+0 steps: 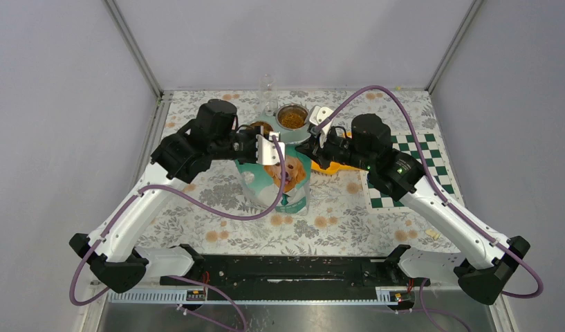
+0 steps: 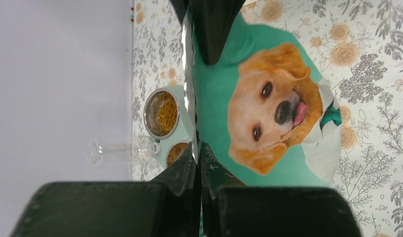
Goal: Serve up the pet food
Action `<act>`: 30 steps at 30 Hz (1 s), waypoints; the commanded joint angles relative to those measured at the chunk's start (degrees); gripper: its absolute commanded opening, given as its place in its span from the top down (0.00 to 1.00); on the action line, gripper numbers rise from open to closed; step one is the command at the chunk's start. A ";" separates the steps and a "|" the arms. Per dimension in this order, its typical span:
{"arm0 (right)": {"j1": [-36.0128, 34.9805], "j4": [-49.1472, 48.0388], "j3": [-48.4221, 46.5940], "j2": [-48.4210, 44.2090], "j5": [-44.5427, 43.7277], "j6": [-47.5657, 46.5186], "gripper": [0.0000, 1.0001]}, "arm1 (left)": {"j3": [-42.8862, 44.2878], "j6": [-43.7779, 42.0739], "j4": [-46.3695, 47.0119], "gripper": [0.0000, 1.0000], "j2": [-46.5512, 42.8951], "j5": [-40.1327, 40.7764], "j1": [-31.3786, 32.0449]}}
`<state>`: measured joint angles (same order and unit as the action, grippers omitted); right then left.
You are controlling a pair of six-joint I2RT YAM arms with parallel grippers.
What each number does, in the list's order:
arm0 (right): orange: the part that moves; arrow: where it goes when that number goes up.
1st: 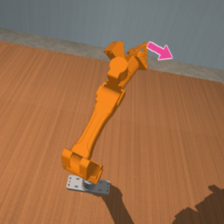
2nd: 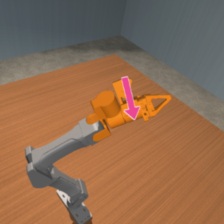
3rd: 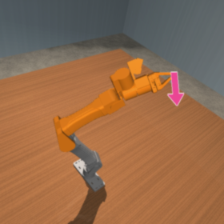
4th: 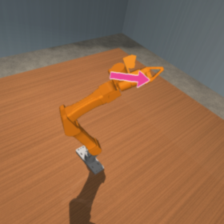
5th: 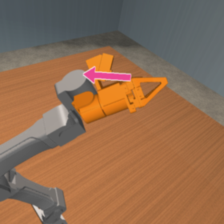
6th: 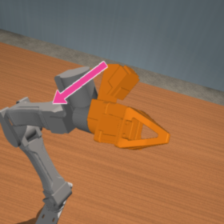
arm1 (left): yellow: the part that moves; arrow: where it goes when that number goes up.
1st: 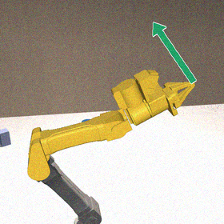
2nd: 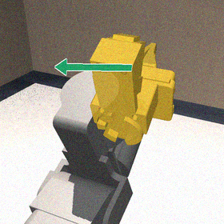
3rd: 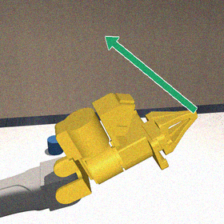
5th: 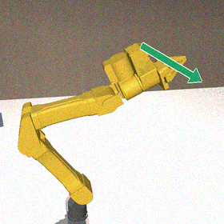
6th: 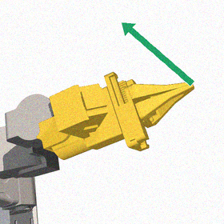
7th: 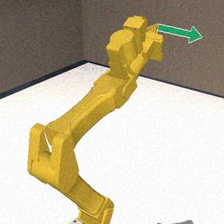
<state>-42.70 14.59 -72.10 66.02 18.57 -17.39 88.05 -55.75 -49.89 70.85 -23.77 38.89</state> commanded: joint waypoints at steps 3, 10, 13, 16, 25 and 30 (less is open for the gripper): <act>3.27 -3.85 -1.75 -8.57 -14.79 0.75 1.00 | -2.06 0.04 -18.04 1.00 -6.32 22.68 -9.65; 3.31 -1.19 -3.80 -7.16 -13.61 -0.32 1.00 | -5.17 -1.02 -16.75 1.00 -11.92 26.85 -19.16; 3.39 0.01 -5.27 -6.55 -13.59 -1.06 1.00 | -4.66 -1.41 -16.86 1.00 -12.92 25.53 -23.71; 3.49 1.40 -7.17 -5.81 -11.75 -1.80 1.00 | -2.93 -1.68 -17.04 1.00 -12.94 24.23 -25.66; 3.36 17.41 -20.70 3.77 8.20 -3.87 0.74 | 2.23 1.20 -12.34 0.95 -9.66 3.05 -23.19; 3.36 23.42 -26.95 9.77 14.44 -3.21 0.33 | -2.75 3.87 -2.16 0.62 -11.36 -0.51 -20.73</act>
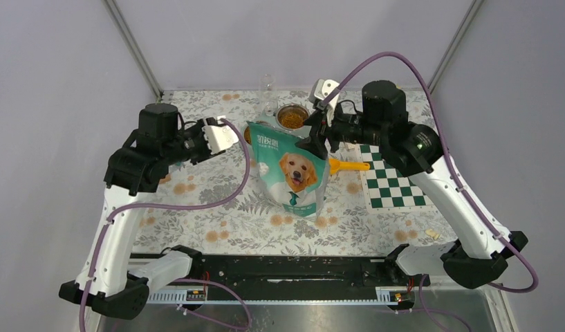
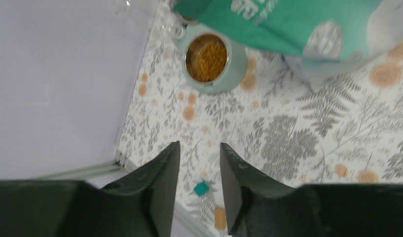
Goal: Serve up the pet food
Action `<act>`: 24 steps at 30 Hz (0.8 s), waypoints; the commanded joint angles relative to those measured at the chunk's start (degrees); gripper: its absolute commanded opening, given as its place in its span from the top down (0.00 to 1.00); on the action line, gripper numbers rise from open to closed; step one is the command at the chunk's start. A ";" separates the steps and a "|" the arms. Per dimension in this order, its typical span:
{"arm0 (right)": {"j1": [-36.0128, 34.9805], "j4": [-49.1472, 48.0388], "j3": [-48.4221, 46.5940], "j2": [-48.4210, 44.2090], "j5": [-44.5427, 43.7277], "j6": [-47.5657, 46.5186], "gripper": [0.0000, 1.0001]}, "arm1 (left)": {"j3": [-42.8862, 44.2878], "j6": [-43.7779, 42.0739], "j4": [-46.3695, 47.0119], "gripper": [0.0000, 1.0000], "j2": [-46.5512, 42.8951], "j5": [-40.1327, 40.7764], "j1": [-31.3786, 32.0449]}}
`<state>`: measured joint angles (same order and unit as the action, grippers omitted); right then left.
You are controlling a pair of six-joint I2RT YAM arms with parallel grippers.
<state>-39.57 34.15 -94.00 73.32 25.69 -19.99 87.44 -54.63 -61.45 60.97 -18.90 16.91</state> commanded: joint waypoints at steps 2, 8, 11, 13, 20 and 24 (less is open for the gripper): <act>0.28 4.87 -7.01 4.23 7.65 -0.22 0.30 | -4.30 4.93 14.22 0.51 -2.61 -6.80 1.36; -1.72 5.71 -12.63 9.57 0.97 3.35 0.28 | -8.06 10.35 26.70 0.36 -4.22 -15.15 1.39; -4.05 6.74 -13.42 11.12 -5.01 2.88 0.28 | -7.73 11.23 29.71 0.34 -3.41 -18.88 1.47; -5.07 9.02 -15.37 13.01 -7.07 2.45 0.28 | -6.23 12.27 29.89 0.33 -1.99 -21.59 1.46; -6.27 18.04 -25.62 21.08 -9.76 2.06 0.49 | 2.49 10.16 21.14 0.30 4.45 -32.28 1.47; -6.83 24.45 -33.25 26.16 -10.57 1.01 0.83 | 1.84 9.98 21.07 0.29 4.86 -32.56 1.44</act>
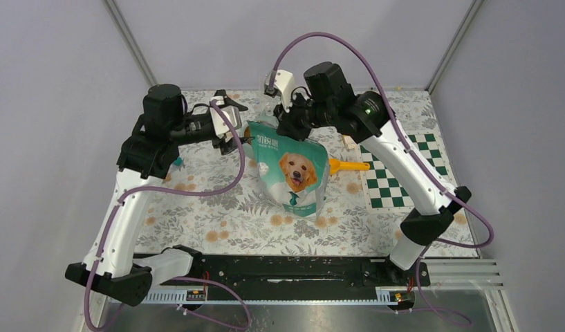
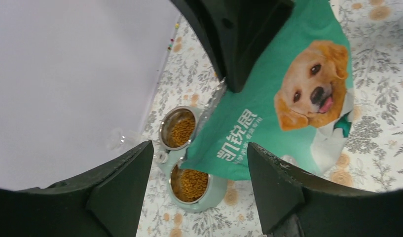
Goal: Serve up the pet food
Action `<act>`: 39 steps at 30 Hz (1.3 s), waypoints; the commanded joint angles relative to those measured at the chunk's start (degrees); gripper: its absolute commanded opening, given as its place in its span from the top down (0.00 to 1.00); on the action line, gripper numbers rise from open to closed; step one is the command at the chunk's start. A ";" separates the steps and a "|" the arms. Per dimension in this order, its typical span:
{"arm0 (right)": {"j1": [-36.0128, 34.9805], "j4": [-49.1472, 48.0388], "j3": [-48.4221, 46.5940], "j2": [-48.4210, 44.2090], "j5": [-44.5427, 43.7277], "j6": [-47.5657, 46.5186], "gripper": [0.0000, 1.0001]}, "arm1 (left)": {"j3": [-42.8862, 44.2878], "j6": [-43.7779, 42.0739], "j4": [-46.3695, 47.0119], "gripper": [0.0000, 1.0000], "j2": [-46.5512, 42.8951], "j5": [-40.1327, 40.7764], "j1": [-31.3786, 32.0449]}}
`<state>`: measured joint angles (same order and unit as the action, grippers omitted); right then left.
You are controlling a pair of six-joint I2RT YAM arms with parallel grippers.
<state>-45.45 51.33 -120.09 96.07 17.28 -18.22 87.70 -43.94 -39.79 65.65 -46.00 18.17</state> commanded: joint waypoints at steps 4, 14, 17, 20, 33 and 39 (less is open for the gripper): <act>-1.34 10.29 -12.82 6.50 -2.20 -1.58 0.77 | 1.12 -1.31 -0.55 0.28 -0.14 -5.73 0.19; -1.64 12.39 -10.08 7.71 -2.83 -1.90 0.63 | -0.17 -1.07 -0.68 0.28 -1.40 -4.12 0.19; -1.66 12.87 -9.57 7.20 -3.44 -2.20 0.89 | -0.62 -0.99 -0.94 0.28 -1.85 -3.78 0.18; -1.65 12.76 -10.88 6.69 -2.20 -2.62 1.00 | -1.02 -0.96 -0.94 0.27 -2.26 -3.72 0.17; -2.66 9.98 -20.05 2.70 11.86 -8.57 1.00 | -0.11 1.80 0.95 0.27 -3.28 -6.67 0.19; -4.20 9.17 -19.15 4.58 11.58 -8.75 1.00 | -1.73 2.17 1.85 0.27 -3.52 -12.79 0.26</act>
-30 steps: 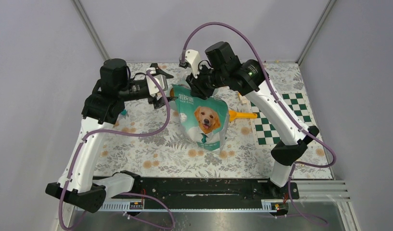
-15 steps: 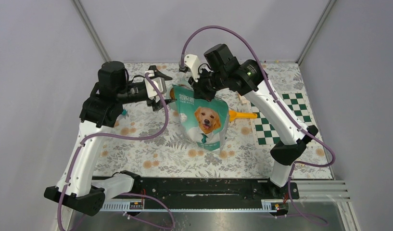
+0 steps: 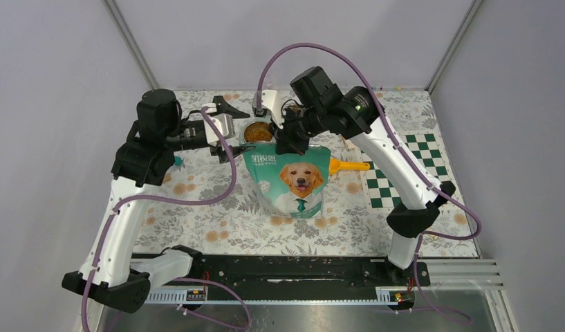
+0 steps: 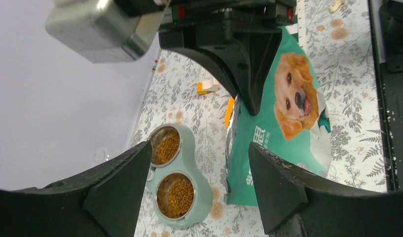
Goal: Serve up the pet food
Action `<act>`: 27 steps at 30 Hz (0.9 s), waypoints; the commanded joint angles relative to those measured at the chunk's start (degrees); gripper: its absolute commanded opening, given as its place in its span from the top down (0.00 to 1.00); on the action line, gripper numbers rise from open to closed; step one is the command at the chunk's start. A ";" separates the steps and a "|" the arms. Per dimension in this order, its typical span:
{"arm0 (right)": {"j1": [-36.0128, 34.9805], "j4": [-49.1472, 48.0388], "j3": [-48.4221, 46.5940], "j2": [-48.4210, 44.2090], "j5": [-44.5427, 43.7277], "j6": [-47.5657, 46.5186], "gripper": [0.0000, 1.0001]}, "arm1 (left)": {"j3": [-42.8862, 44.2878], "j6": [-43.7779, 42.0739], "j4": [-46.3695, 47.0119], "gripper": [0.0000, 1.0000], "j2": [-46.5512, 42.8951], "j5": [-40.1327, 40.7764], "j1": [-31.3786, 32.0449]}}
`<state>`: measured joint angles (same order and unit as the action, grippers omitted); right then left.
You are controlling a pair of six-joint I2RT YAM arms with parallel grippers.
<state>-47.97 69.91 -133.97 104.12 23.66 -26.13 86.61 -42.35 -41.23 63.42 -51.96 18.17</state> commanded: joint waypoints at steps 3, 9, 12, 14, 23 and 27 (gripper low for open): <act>-2.30 -9.39 -4.07 -2.61 2.90 -0.34 0.99 | -2.30 1.01 3.37 0.26 -1.78 -8.07 0.36; -2.29 -8.60 2.19 -6.12 -2.66 -3.28 0.65 | -5.10 1.87 3.36 0.26 -1.95 -10.89 1.76; -1.57 -2.38 0.89 -5.45 -4.90 -5.42 0.60 | -5.71 1.74 3.80 0.26 -1.25 -7.70 4.00; -0.64 2.62 -1.50 -4.31 -4.44 -6.12 0.59 | -5.68 1.77 4.70 0.26 -0.69 -6.20 5.22; 1.58 6.75 0.70 -4.19 -2.46 -7.52 0.61 | -4.98 2.91 8.38 0.27 2.90 -0.76 9.39; 1.71 6.77 0.88 -3.60 -1.27 -7.66 0.79 | -4.58 2.28 8.56 0.31 4.59 1.28 10.61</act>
<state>-46.59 74.96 -132.99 100.31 20.67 -32.84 80.93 -39.81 -35.88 66.85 -53.28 27.83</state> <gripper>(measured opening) 0.281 0.709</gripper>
